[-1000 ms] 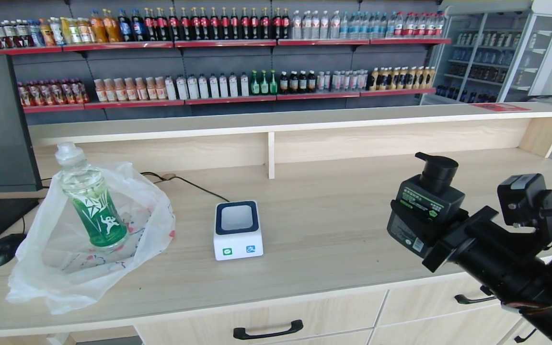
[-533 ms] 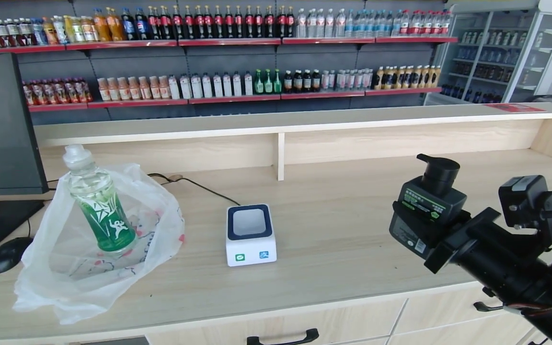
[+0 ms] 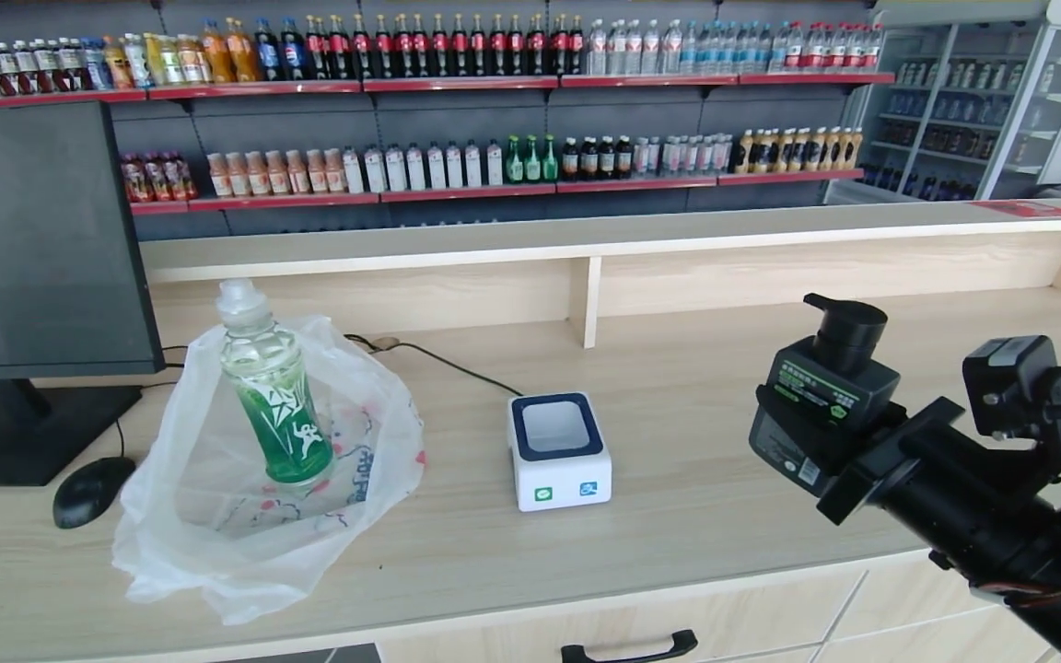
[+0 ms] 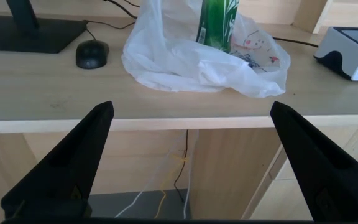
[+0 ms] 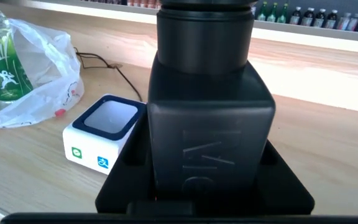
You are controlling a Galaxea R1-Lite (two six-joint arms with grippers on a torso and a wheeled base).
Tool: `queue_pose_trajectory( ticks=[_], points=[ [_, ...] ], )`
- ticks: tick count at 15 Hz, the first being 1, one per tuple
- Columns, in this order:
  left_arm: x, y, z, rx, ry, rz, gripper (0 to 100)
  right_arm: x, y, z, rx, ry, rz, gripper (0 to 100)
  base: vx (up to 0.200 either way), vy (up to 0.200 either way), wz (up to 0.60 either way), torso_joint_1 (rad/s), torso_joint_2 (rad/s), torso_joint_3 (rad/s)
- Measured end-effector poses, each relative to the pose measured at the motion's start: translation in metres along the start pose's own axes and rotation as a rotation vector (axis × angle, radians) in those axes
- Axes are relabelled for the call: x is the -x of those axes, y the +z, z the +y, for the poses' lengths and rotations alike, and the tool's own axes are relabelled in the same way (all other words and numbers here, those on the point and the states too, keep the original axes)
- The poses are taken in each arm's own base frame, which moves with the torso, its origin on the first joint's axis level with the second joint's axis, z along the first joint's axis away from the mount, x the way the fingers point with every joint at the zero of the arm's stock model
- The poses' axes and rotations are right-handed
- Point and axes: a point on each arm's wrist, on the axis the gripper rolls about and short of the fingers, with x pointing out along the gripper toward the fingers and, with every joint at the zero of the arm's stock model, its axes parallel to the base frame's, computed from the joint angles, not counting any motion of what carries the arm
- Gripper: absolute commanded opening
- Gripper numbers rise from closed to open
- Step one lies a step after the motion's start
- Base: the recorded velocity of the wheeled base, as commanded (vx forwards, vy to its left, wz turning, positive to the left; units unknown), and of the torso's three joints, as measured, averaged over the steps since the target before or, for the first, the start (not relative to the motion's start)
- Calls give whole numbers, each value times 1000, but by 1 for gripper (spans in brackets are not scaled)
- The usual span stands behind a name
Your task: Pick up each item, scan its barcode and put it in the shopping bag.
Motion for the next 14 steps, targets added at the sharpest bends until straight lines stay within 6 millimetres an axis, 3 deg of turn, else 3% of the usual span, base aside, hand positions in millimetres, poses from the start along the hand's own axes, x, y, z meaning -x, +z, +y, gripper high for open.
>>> queue_pose_trajectory(
  ticks=[6,9,14],
  points=[
    [0,0,0,0,-1,3,100,-2,2,1,-6,8,-9,0,0,0,600,1,2,0],
    [0,0,0,-1,0,3,100,-2,2,1,-1,8,-10,0,0,0,0,0,0,0],
    [0,0,0,-1,-1,3,100,-21,4,3,61,42,-46,0,0,0,0,0,0,0]
  ],
)
